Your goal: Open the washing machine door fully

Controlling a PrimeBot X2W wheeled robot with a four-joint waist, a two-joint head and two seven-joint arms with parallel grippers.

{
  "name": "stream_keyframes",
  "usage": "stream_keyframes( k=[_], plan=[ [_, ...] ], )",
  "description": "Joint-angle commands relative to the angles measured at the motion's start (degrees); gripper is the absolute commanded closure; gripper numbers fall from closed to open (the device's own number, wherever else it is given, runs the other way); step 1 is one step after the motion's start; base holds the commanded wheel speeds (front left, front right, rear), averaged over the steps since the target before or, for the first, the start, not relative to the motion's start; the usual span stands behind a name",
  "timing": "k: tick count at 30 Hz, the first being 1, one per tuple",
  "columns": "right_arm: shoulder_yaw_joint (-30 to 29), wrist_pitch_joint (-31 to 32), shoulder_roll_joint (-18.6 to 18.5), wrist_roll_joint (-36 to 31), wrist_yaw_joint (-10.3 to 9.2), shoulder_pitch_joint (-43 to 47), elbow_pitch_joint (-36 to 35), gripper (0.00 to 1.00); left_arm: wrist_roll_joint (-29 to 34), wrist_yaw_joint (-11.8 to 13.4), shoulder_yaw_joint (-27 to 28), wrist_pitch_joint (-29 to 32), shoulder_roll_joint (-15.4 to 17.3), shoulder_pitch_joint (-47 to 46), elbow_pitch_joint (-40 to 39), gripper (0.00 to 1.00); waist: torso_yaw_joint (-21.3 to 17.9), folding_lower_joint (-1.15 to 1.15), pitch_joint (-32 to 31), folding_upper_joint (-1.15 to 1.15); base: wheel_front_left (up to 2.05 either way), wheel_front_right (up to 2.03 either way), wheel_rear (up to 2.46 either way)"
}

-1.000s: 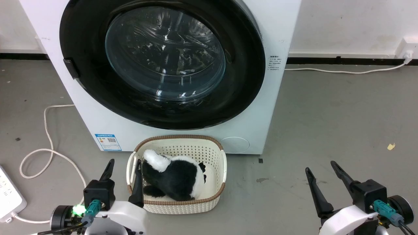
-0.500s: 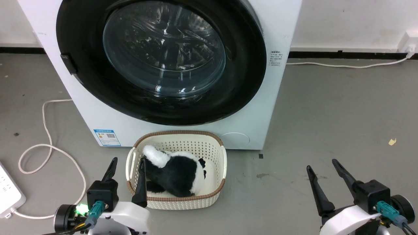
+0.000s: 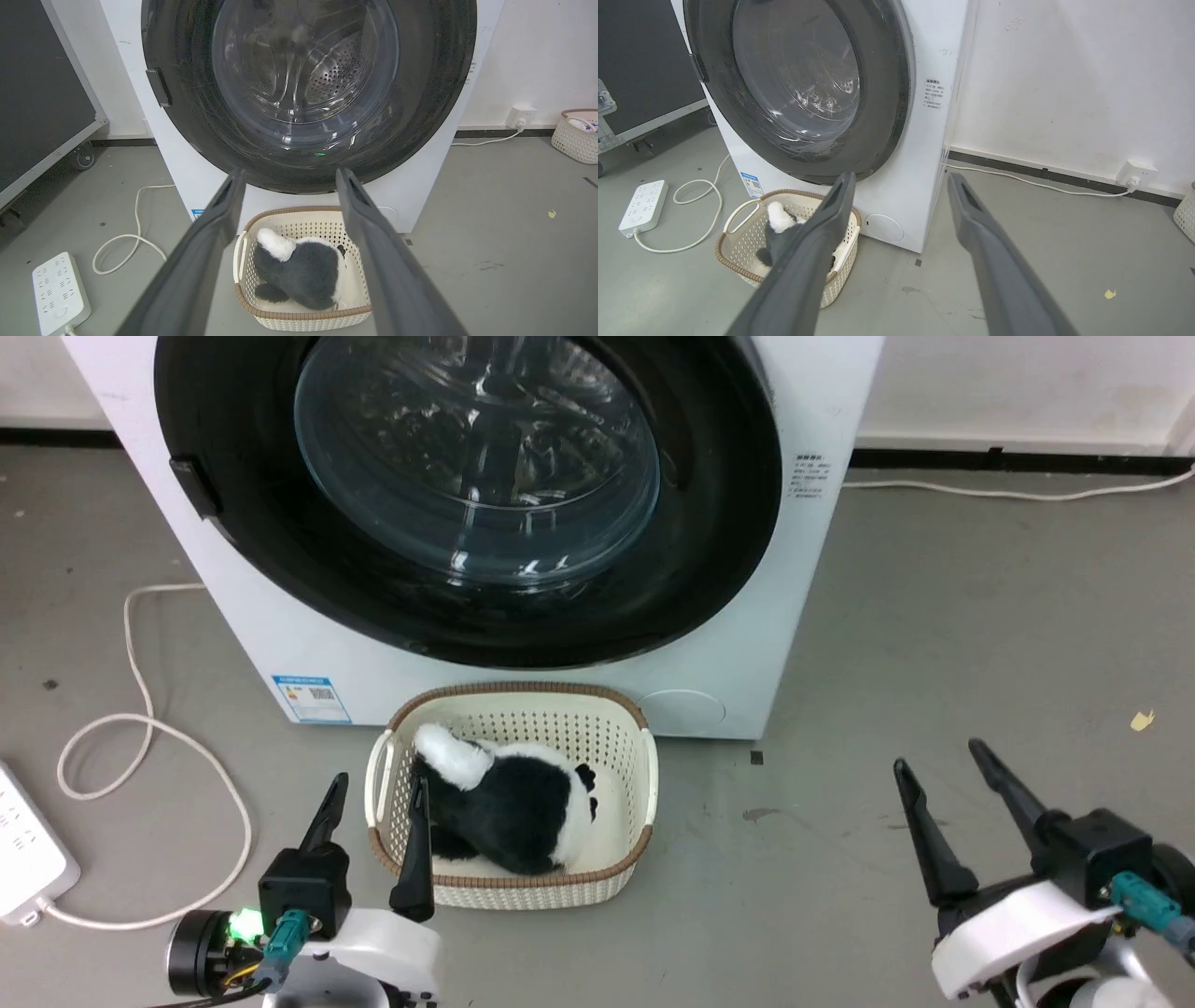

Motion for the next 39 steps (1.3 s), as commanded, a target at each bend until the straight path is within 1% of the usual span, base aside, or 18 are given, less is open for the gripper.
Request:
stream_keyframes(
  k=[1,12,13,15,25,34,39],
  plan=[
    [0.2,-0.5,-0.7,0.5,-0.03,-1.2,-0.4,0.0,-0.3,0.3,-0.4,-0.5,0.0,-1.1,-0.4,0.0,0.1,-0.01,0.3,0.0,0.0,0.0,0.0],
    [0.7,-0.2,-3.4,4.8,-0.03,-7.0,-0.2,0.0,-0.6,1.2,-1.8,-1.8,0.0,-1.8,-0.6,0.0,1.1,-0.01,2.4,0.0,0.0,0.0,0.0],
    [0.7,-0.1,-3.6,5.3,-0.04,-7.6,-0.2,0.25,-0.7,1.2,-1.9,-1.9,0.0,-1.9,-0.6,0.0,1.2,-0.01,2.5,0.0,0.0,0.0,0.0],
    [0.8,0.1,-4.0,6.2,-0.04,-8.6,0.0,1.0,-0.7,1.4,-2.2,-2.1,0.0,-2.1,-0.6,0.0,1.4,-0.01,2.8,0.0,0.0,0.0,0.0],
    [-0.6,2.4,-4.5,12.9,-0.05,-15.1,2.3,1.0,-1.3,2.2,-3.5,-3.3,0.0,-3.2,-0.9,0.0,2.8,-0.01,5.0,0.0,0.0,0.0,0.0],
    [-3.0,7.5,-4.2,20.4,-0.05,-23.5,6.3,1.0,-2.0,3.3,-5.1,-4.4,0.1,-4.6,-1.3,0.0,4.4,-0.01,7.8,0.0,0.0,0.0,0.0],
    [-5.0,10.4,-4.1,24.5,-0.06,-28.8,9.7,1.0,-2.4,4.0,-6.1,-5.0,0.1,-5.5,-1.5,0.0,5.5,-0.01,9.6,0.0,0.0,0.0,0.0]
  ],
)
